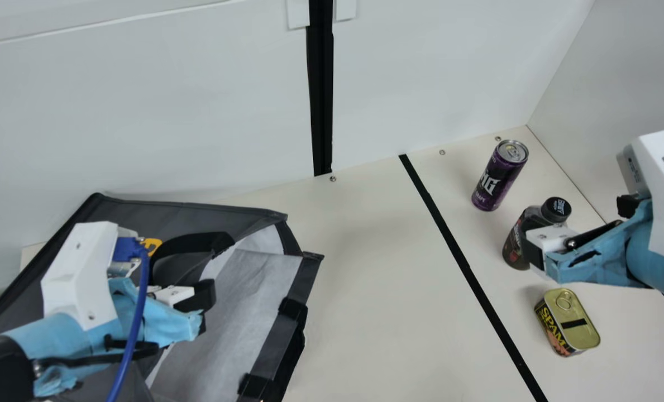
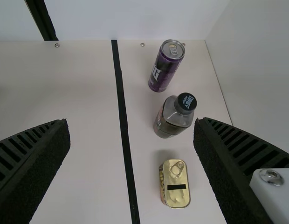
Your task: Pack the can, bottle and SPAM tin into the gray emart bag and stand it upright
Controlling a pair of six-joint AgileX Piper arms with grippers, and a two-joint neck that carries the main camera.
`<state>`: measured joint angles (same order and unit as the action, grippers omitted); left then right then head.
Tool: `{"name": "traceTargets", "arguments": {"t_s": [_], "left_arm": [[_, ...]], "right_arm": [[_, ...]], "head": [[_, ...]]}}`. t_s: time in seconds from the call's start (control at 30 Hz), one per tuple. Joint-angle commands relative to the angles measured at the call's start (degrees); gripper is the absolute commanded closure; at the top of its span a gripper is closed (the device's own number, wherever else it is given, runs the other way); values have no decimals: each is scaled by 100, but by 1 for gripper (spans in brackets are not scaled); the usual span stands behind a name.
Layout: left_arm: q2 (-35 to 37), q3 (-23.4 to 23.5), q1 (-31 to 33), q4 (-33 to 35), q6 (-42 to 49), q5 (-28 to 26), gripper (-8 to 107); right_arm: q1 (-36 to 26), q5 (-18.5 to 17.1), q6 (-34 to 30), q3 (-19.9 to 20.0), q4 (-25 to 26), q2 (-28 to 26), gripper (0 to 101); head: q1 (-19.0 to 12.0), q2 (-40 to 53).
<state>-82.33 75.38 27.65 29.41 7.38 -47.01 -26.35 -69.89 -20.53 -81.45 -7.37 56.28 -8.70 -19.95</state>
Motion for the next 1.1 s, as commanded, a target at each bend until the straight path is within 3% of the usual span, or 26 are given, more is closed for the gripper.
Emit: {"name": "traceTargets", "arguments": {"t_s": [0.0,0.43,0.57,0.83,1.07], "left_arm": [[0,0,0,0,0,0,107],[0,0,0,0,0,0,107],[0,0,0,0,0,0,107],[0,0,0,0,0,0,107],[0,0,0,0,0,0,107]], "right_arm": [[0,0,0,0,0,0,6],[0,0,0,0,0,0,6],[246,18,239,13,197,-26,6],[528,34,460,-196,542,143,6],[386,91,339,-452,523,427,6]], "head": [[-130,-5],[-130,-5],[-130,-5],[-130,-5],[-130,-5]]}}
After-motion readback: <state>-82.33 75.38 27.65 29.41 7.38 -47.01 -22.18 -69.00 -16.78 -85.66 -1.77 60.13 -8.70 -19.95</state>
